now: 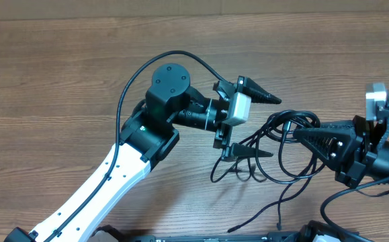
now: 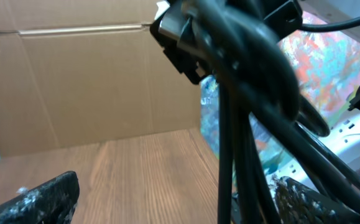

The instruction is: Untangle cables

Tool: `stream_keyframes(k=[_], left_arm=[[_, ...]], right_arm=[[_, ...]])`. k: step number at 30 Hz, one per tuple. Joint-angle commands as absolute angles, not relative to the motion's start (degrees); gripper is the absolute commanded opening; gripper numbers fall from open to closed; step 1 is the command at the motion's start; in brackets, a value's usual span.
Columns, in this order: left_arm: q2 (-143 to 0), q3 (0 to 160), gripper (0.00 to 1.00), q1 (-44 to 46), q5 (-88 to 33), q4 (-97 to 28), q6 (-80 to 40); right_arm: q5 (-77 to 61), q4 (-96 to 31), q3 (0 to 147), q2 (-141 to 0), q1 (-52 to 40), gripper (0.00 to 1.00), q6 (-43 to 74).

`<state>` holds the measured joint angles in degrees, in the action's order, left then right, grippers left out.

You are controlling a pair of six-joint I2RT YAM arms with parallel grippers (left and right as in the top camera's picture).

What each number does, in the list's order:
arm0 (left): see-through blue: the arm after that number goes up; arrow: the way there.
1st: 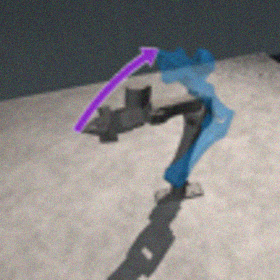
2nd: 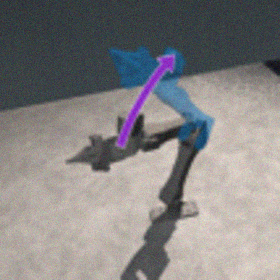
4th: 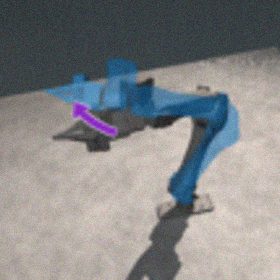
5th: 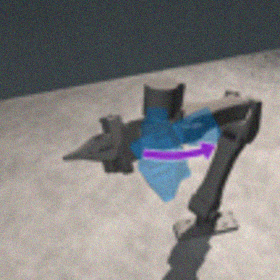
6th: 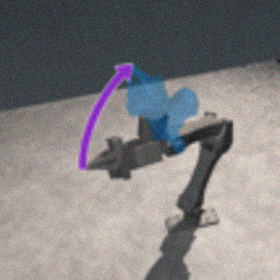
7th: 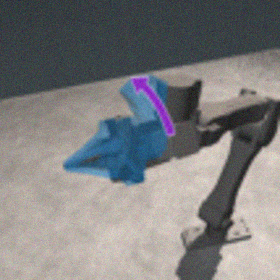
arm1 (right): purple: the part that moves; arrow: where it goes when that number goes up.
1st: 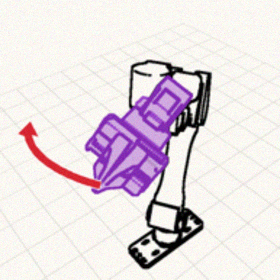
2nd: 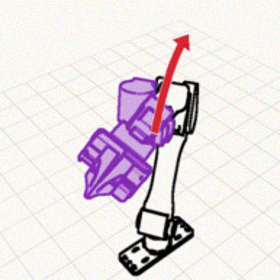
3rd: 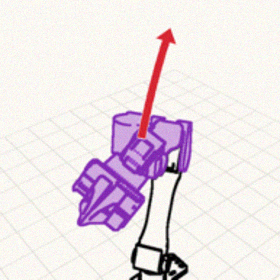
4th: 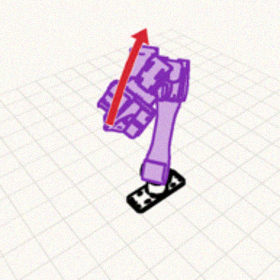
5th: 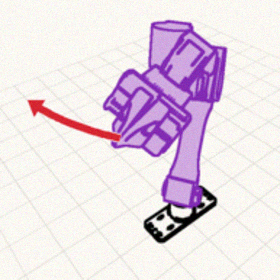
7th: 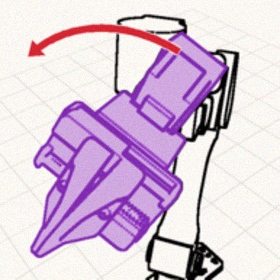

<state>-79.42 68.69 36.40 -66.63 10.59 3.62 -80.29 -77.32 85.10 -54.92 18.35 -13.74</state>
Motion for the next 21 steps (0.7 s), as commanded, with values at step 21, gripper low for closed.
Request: stream_keyframes(k=[21], left_arm=[[-79.02, 69.91, 0.75, 36.80, -67.61, 18.87, -5.17]], right_arm=[[-78.96, -80.90, 85.52, -54.54, 18.39, 0.04, -18.70]])
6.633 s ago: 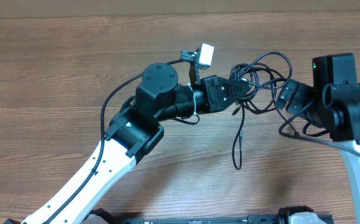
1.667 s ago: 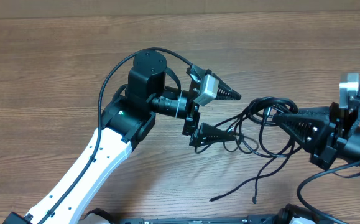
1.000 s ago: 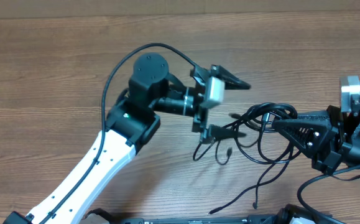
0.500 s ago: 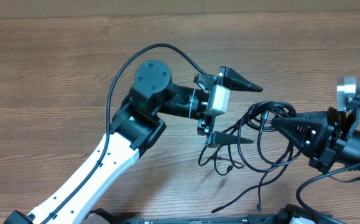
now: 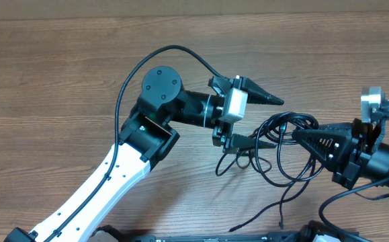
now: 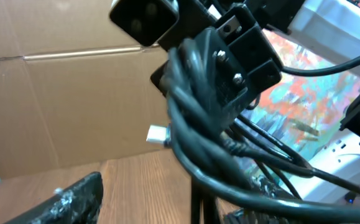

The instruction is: Untangle cables

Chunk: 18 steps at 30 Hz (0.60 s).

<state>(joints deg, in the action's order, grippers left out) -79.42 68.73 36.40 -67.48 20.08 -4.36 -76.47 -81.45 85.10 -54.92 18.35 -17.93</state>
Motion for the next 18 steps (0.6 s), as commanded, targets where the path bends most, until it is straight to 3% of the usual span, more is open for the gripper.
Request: stream_keyframes(k=[1, 7, 8, 11, 14, 16, 18], left_arm=[[-79.02, 69.91, 0.76, 36.80, -67.64, 17.87, -5.17], [-79.02, 69.91, 0.75, 36.80, -69.47, 16.78, -5.10], [-79.02, 69.91, 0.70, 36.80, -69.47, 16.82, -4.99], [-79.02, 69.91, 0.33, 36.77, -68.60, 16.95, -3.27], [-79.02, 69.91, 0.16, 36.77, -65.21, 16.97, -3.20], [-79.02, 69.91, 0.12, 36.77, -63.68, 16.95, -3.20], [-79.02, 69.91, 0.16, 36.77, -62.94, 16.97, -3.22]], right_arm=[[-79.11, -80.82, 85.52, -54.54, 18.39, 0.04, -18.70], [-81.78, -79.81, 85.52, -54.54, 18.39, 0.04, -18.68], [-81.76, -79.83, 85.52, -54.54, 18.39, 0.04, -18.68], [-81.76, -80.09, 85.52, -54.54, 18.39, 0.04, -18.65], [-81.78, -80.58, 85.52, -54.54, 18.39, 0.04, -18.65], [-81.76, -81.30, 85.52, -54.54, 18.39, 0.04, -18.70], [-81.69, -81.87, 85.52, -54.54, 18.39, 0.04, -18.74]])
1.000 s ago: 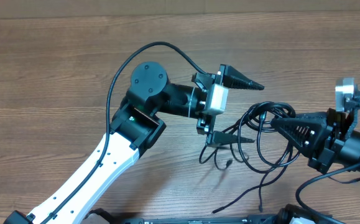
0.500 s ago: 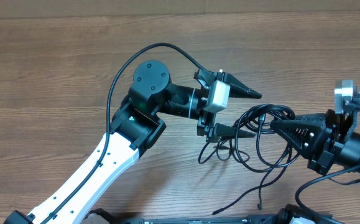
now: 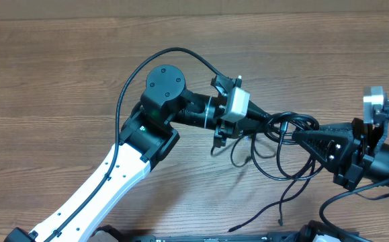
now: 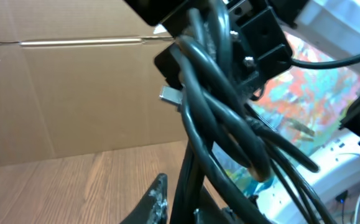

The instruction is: Untangle cables

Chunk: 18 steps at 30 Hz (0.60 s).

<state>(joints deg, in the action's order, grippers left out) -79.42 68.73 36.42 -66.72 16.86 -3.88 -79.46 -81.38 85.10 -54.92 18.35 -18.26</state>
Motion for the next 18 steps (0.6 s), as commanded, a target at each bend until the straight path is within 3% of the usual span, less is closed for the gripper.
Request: stream_keyframes(k=[1, 2, 8, 10, 11, 15, 16, 17, 18], left_arm=[[-79.02, 69.91, 0.30, 36.77, -62.96, 17.15, -3.22], [-79.02, 69.91, 0.38, 36.80, -63.05, 17.67, -3.42], [-79.00, 69.91, 0.51, 36.82, -64.95, 22.85, -6.37], [-79.00, 69.91, 0.51, 36.97, -65.49, 23.86, -6.46], [-79.00, 69.91, 0.48, 37.10, -65.49, 23.92, -6.46], [-79.00, 69.91, 0.05, 37.15, -65.49, 24.05, -6.46], [-79.00, 69.91, 0.04, 37.15, -65.52, 24.05, -6.46], [-79.00, 69.91, 0.04, 37.15, -65.52, 24.03, -6.46], [-79.00, 69.91, 0.04, 37.15, -65.52, 24.05, -6.46]], right_arm=[[-81.71, -82.06, 85.52, -54.54, 18.39, 0.04, -19.00], [-81.69, -82.39, 85.52, -54.54, 18.37, 0.04, -19.70], [-80.42, -84.66, 85.52, -54.54, 18.37, 0.04, -21.28], [-80.42, -84.77, 85.52, -54.54, 18.37, 0.04, -21.28], [-80.42, -84.79, 85.52, -54.54, 18.39, 0.04, -21.30], [-80.36, -84.77, 85.52, -54.54, 18.39, 0.04, -21.30], [-79.96, -84.77, 85.52, -54.54, 18.39, 0.04, -21.28], [-79.35, -84.77, 85.52, -54.54, 18.39, 0.14, -21.28], [-78.74, -84.79, 85.52, -54.54, 18.39, 0.35, -21.26]])
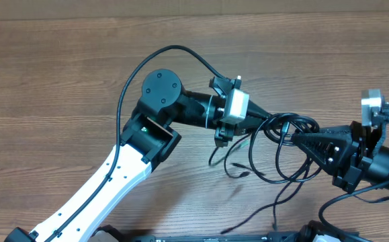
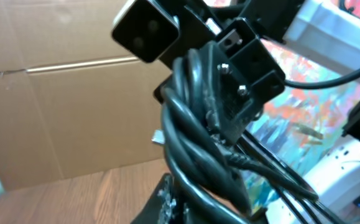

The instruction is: Untangle cables

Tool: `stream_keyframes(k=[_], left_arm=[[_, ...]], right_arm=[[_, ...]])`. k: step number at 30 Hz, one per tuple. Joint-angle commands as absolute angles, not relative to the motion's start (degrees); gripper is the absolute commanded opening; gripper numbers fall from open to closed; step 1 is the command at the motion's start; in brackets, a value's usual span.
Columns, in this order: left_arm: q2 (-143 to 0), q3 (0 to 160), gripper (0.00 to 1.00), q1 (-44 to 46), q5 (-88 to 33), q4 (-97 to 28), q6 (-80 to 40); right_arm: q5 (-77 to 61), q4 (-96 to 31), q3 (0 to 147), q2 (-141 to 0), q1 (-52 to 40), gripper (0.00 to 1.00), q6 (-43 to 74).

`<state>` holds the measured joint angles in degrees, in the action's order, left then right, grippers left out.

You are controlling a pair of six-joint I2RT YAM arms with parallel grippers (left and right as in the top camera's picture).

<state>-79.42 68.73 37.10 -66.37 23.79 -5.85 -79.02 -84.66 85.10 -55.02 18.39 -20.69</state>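
Observation:
A tangle of black cables hangs between my two grippers over the wooden table. My left gripper is shut on the bundle near its top left. My right gripper points in from the right and is shut on the same bundle. Loose strands and plug ends droop below toward the table. The left wrist view is filled by the thick black bundle rising from between my fingers, with the right arm's black housing just behind it.
A loose cable end trails toward the table's front edge. The left arm's own wire arcs over its elbow. In the left wrist view a cardboard wall stands at the back and a white power strip sits at the right.
Both grippers still hold the bundle. The hanging strands have shifted and now droop lower and further left under my left gripper. In the wrist view the bundle sits closer to the right arm's housing.
My left gripper stood wide open beside the tangle that my right gripper held. It was then nearer, still open, with a lower finger among the strands. Then it was shut on the bundle, and it has stayed shut while the loose loops shifted.

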Motion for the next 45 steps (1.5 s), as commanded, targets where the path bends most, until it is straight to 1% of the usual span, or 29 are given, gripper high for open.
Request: stream_keyframes(k=[1, 2, 3, 7, 11, 15, 18, 24, 29, 32, 42, 45], left_arm=[[-79.00, 69.91, 0.04, 37.15, -65.49, 24.03, -6.46], [-79.00, 69.91, 0.04, 37.15, -65.49, 24.03, -6.46], [-79.00, 69.91, 0.04, 37.12, -65.47, 23.99, -6.44], [-79.00, 69.91, 0.04, 36.14, -65.43, 23.64, -6.42], [-79.00, 69.91, 0.04, 33.58, -63.57, 19.97, -6.42], [-79.00, 69.91, 0.04, 32.21, -64.12, 19.07, -6.46], [-79.00, 69.91, 0.04, 32.32, -64.10, 20.32, -6.46], [-79.00, 69.91, 0.04, 36.21, -62.24, 24.49, -5.98], [-78.98, 69.91, 0.04, 36.71, -62.63, 28.84, -7.64], [-78.96, 69.91, 0.04, 36.67, -62.61, 29.26, -7.94], [-78.96, 69.91, 0.04, 35.31, -62.61, 31.42, -8.03], [-78.96, 69.91, 0.04, 33.93, -62.59, 32.80, -10.44]], right_arm=[[-77.78, -84.75, 85.52, -54.54, 18.39, 0.68, -21.06], [-76.99, -84.77, 85.52, -54.54, 18.39, 0.91, -21.04], [-76.29, -84.77, 85.52, -54.54, 18.39, 1.00, -21.04], [-73.89, -84.18, 85.52, -54.54, 18.39, 1.00, -20.58], [-68.34, -81.69, 85.52, -54.54, 18.39, 1.00, -13.61], [-61.21, -80.84, 85.52, -54.54, 18.39, 1.00, -9.56], [-58.48, -81.06, 85.52, -54.54, 18.39, 1.00, -8.99], [-56.51, -80.73, 85.52, -54.54, 18.39, 1.00, -8.86], [-45.45, -80.90, 85.52, -54.54, 18.39, 1.00, -3.22], [-38.11, -81.14, 85.52, -54.54, 18.39, 1.00, 0.21], [-26.72, -84.16, 85.52, -54.54, 18.39, 1.00, 0.45], [-24.47, -85.08, 85.52, -54.54, 18.39, 1.00, 0.45]])
